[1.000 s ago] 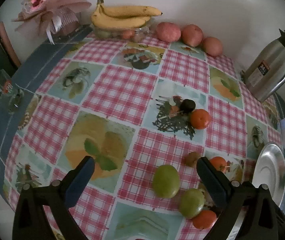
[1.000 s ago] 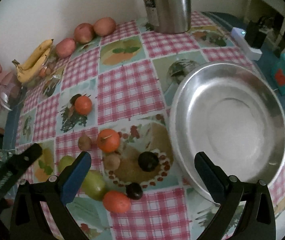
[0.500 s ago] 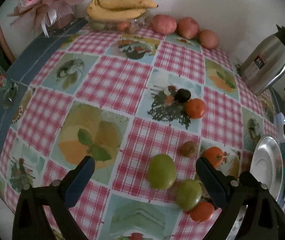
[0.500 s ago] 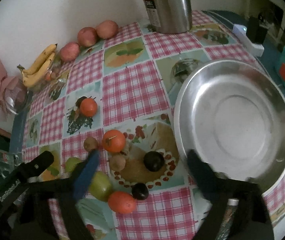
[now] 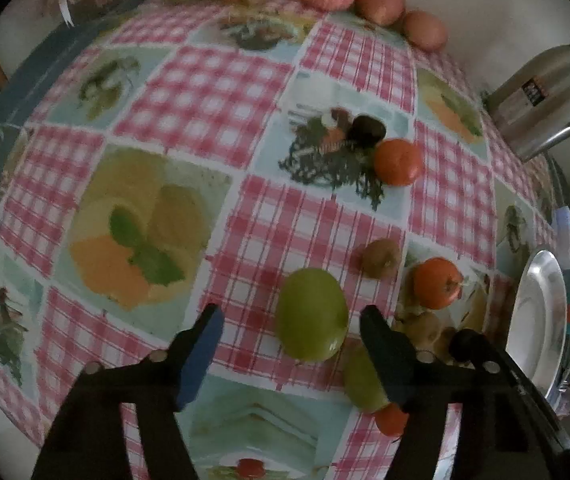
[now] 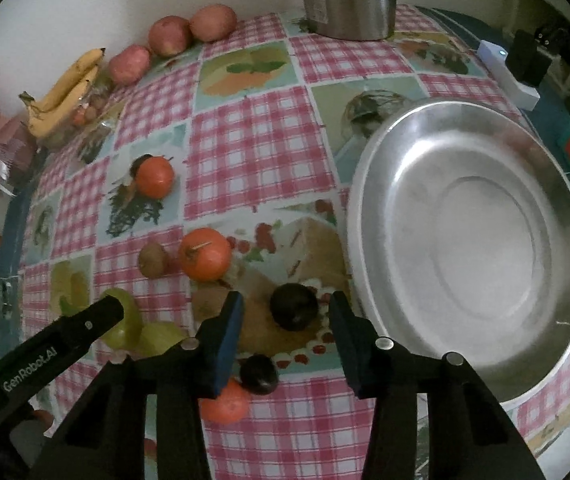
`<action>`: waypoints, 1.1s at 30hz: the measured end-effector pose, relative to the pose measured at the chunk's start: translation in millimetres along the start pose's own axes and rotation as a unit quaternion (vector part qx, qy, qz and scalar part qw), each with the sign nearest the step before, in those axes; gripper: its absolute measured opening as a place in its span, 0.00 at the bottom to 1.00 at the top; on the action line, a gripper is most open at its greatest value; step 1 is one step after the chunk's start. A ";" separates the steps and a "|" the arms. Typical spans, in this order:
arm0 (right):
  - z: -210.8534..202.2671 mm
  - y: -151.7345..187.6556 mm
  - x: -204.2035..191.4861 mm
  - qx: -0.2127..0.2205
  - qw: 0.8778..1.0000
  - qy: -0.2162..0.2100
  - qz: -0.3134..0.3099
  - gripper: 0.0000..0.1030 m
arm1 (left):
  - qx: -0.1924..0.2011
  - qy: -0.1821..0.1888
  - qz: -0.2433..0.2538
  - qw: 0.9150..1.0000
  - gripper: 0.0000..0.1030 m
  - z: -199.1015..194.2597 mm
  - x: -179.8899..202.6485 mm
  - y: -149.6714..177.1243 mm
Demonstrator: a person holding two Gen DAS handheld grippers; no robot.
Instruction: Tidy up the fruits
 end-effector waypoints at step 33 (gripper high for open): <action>15.5 2.5 -1.5 -0.021 1.000 -0.003 -0.002 0.28 | -0.014 0.027 -0.022 0.999 0.41 10.3 0.7 2.5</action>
Point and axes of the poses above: each gripper's, at about its wrist camera, not at the fingertips, and z roughly the way its jaws point, x to its right, y to its underside, the point moved 2 cm from there along z, roughly the way its jaws point, and after that the axes turned 15 degrees about y, right-handed, at the moved point
